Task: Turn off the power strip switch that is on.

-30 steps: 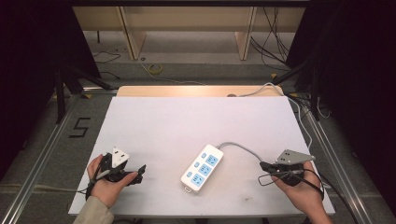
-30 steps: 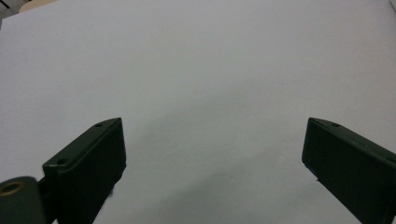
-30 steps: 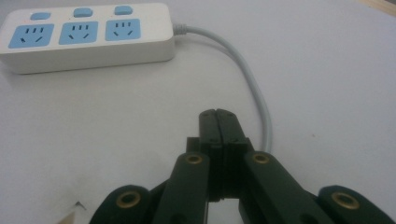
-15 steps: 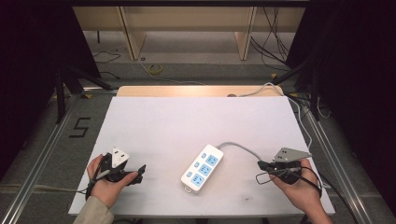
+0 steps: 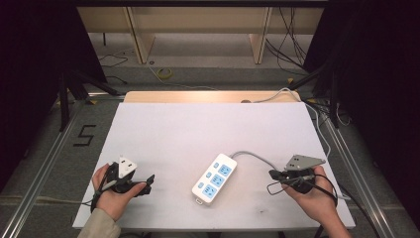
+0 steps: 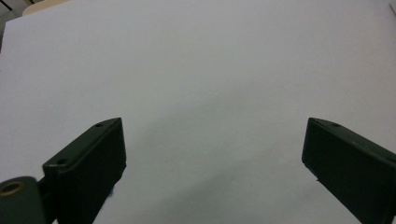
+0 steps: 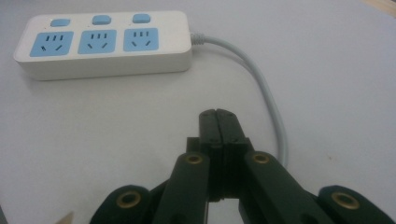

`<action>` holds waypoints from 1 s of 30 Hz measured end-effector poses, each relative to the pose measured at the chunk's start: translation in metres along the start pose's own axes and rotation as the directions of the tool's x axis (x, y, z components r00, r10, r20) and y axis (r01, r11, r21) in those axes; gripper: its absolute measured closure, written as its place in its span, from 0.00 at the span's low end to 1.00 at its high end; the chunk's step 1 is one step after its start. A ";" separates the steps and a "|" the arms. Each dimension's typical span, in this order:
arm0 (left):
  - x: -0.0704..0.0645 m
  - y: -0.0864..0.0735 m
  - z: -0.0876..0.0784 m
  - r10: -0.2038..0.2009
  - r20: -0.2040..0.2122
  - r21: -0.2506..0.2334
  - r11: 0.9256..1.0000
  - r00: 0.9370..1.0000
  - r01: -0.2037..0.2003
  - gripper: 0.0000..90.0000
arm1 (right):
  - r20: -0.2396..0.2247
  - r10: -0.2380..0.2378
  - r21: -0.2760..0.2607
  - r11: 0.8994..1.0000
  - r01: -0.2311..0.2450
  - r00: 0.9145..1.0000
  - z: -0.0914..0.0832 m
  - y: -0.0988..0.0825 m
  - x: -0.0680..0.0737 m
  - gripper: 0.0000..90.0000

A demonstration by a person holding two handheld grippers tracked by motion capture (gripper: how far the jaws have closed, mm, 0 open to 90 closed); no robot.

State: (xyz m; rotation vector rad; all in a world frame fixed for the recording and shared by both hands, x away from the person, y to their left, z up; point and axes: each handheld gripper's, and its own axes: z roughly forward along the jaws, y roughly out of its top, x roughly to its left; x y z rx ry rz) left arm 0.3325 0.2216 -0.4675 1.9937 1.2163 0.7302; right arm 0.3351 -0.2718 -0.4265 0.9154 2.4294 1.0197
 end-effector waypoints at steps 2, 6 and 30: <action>0.000 0.000 0.000 0.001 0.001 0.000 1.000 1.000 -0.001 0.07 | -0.002 -0.008 0.001 1.000 0.008 1.000 0.001 0.002 0.001 1.00; 0.000 0.000 0.000 -0.003 0.000 -0.002 1.000 1.000 0.003 0.07 | -0.009 -0.013 0.004 1.000 0.013 1.000 0.002 0.005 0.002 1.00; 0.000 0.001 0.000 0.004 0.001 -0.002 1.000 1.000 -0.004 0.07 | -0.028 -0.038 0.004 0.999 0.038 0.999 0.006 0.020 0.007 1.00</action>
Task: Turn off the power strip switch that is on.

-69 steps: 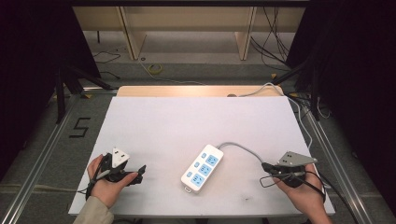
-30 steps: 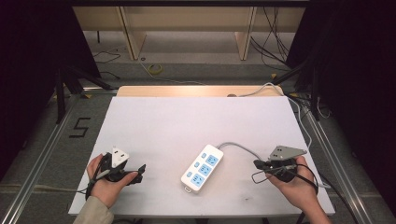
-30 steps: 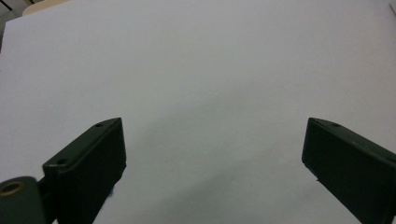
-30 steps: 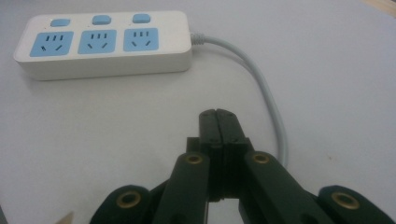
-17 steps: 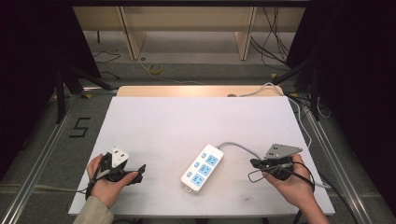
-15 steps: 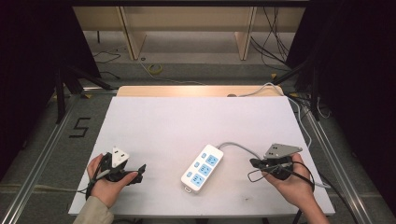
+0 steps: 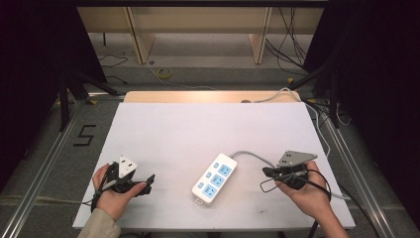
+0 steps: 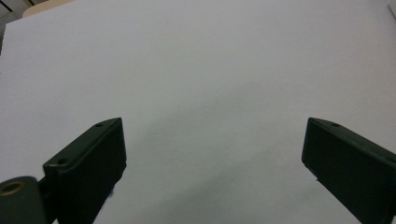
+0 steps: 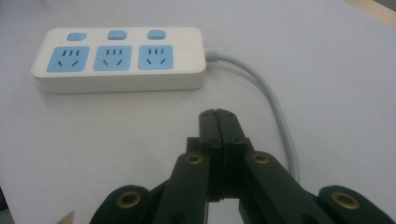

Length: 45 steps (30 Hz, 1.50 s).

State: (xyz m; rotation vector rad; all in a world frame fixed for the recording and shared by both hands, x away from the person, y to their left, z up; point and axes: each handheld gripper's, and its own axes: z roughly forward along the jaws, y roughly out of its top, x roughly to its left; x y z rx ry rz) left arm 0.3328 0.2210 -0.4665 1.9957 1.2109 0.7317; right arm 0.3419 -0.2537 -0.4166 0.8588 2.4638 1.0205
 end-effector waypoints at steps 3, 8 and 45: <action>0.000 0.000 0.000 -0.003 -0.003 -0.002 1.000 1.000 0.003 0.07 | -0.002 -0.007 0.002 1.000 0.007 1.000 0.001 0.002 0.001 1.00; 0.000 0.000 0.000 -0.003 -0.003 -0.003 1.000 1.000 0.003 0.07 | -0.008 -0.013 0.003 1.000 0.013 1.000 0.002 0.006 0.002 1.00; -0.001 0.002 -0.001 0.010 -0.008 -0.008 1.000 1.000 -0.010 0.07 | -0.046 -0.056 0.014 0.998 0.057 0.997 0.010 0.028 0.013 1.00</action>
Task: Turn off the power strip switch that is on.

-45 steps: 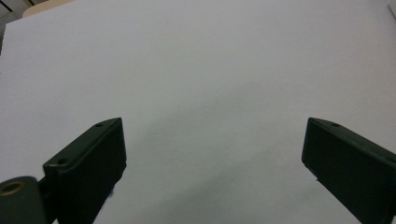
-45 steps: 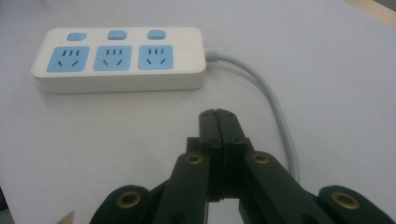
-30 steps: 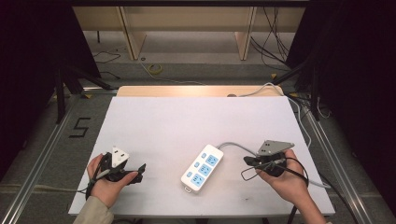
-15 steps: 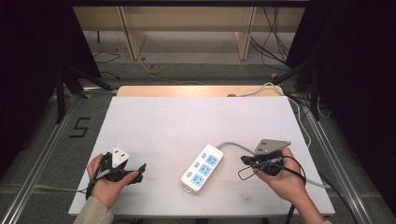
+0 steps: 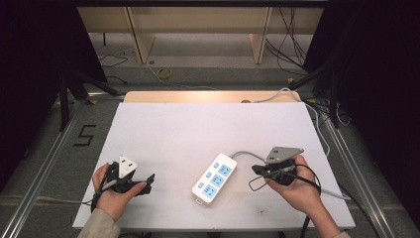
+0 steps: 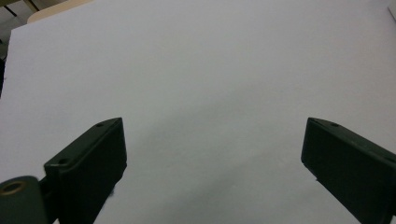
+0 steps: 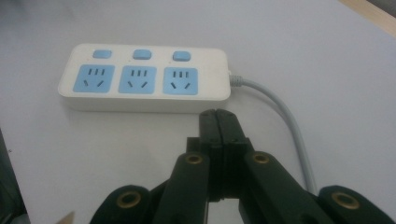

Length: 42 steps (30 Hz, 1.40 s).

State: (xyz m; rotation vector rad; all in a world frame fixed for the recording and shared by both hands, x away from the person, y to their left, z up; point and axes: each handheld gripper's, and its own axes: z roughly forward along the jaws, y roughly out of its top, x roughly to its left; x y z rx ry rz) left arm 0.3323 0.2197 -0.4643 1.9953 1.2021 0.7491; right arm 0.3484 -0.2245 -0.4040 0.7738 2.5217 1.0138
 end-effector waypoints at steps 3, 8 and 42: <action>0.000 0.000 0.000 -0.002 0.000 -0.001 1.000 1.000 0.002 0.07 | -0.004 -0.003 0.000 1.000 0.003 1.000 0.001 0.001 0.001 1.00; 0.000 0.000 0.000 -0.002 0.000 -0.001 1.000 1.000 0.002 0.07 | -0.008 -0.003 0.005 1.000 0.003 1.000 0.002 0.004 0.002 1.00; -0.001 0.001 0.000 0.000 0.003 -0.005 1.000 1.000 0.000 0.08 | -0.052 -0.050 0.010 0.999 0.051 0.997 0.017 0.024 0.016 1.00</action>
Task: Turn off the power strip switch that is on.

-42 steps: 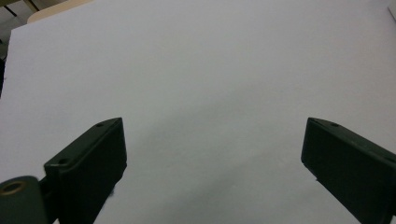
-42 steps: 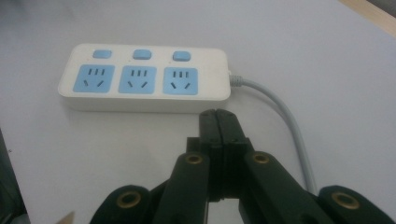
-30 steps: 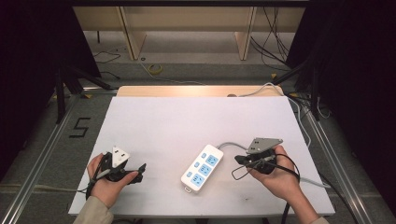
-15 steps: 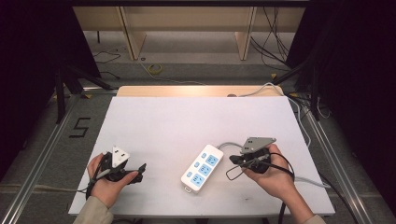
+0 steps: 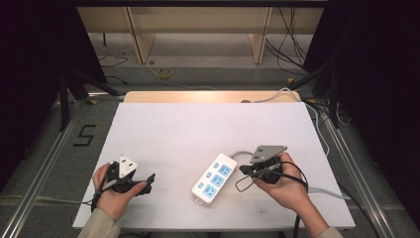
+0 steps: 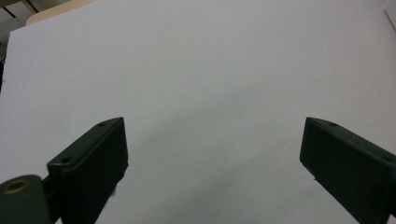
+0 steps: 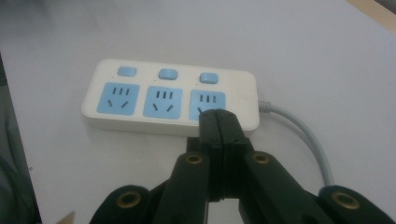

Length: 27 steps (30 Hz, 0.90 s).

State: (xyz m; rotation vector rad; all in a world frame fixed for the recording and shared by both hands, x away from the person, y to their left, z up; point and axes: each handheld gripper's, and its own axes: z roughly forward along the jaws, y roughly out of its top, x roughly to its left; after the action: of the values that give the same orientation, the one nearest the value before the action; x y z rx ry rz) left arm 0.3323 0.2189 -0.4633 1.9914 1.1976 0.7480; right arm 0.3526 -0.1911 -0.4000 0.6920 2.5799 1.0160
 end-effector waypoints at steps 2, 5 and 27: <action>0.000 0.000 0.000 0.000 0.000 -0.001 1.000 1.000 0.000 0.08 | -0.005 0.001 0.004 1.000 -0.001 1.000 0.001 0.001 0.001 1.00; 0.000 0.000 0.000 0.000 0.001 0.000 1.000 1.000 0.000 0.08 | -0.006 0.001 0.002 1.000 -0.001 1.000 0.003 0.003 0.002 1.00; -0.001 0.001 0.000 0.004 0.002 0.000 1.000 1.000 -0.004 0.09 | -0.029 -0.025 0.012 1.000 0.026 0.999 0.013 0.014 0.011 1.00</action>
State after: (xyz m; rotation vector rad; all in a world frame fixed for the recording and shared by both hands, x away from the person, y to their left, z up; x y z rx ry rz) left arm 0.3322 0.2177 -0.4630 1.9946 1.1928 0.7481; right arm 0.3537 -0.1692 -0.4006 0.6505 2.6148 1.0106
